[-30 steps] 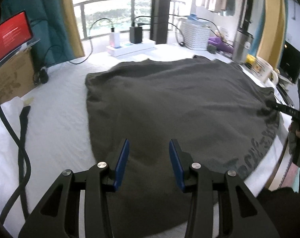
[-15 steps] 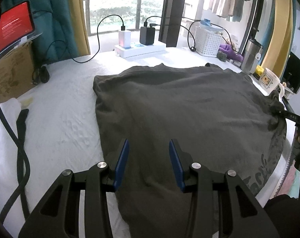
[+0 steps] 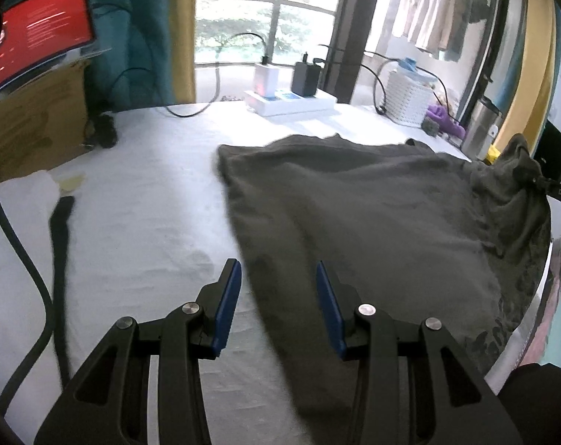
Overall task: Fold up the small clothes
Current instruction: 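Grasp the shirt middle with the right gripper and lift it up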
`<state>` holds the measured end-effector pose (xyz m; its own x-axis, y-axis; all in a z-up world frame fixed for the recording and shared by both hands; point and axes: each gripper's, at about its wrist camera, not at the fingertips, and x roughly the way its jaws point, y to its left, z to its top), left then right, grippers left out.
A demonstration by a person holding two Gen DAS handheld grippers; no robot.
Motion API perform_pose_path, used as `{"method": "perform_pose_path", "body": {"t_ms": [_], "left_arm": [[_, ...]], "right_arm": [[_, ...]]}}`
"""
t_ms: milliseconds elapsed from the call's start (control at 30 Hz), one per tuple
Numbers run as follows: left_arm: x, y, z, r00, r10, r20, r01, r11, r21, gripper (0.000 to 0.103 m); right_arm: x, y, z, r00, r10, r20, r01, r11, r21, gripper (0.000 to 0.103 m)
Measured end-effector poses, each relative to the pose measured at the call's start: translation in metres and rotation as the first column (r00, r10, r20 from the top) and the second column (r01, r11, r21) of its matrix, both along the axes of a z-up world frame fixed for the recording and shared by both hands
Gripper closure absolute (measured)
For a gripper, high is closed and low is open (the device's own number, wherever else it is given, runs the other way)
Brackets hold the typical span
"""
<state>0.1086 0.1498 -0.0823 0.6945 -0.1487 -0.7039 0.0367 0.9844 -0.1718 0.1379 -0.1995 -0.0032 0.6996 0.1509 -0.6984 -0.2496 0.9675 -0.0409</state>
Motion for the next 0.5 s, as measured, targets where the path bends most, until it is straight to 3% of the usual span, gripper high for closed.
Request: {"method": "perform_pose_path", "body": {"t_ms": [267,500], "left_arm": [[-0.015,0.03,0.002,0.999,0.028,0.023,-0.028,0.999,-0.026,0.061],[-0.025,0.039,0.007,0.999,0.02,0.04,-0.018,0.999,-0.039,0.061]], "right_arm": [[0.003,0.091,-0.011,0.983,0.182,-0.029,-0.183,0.983,-0.017,0.084],[-0.014,0.164,-0.042,0.934,0.343,-0.105,-0.346,0.938,-0.018,0.084]]}}
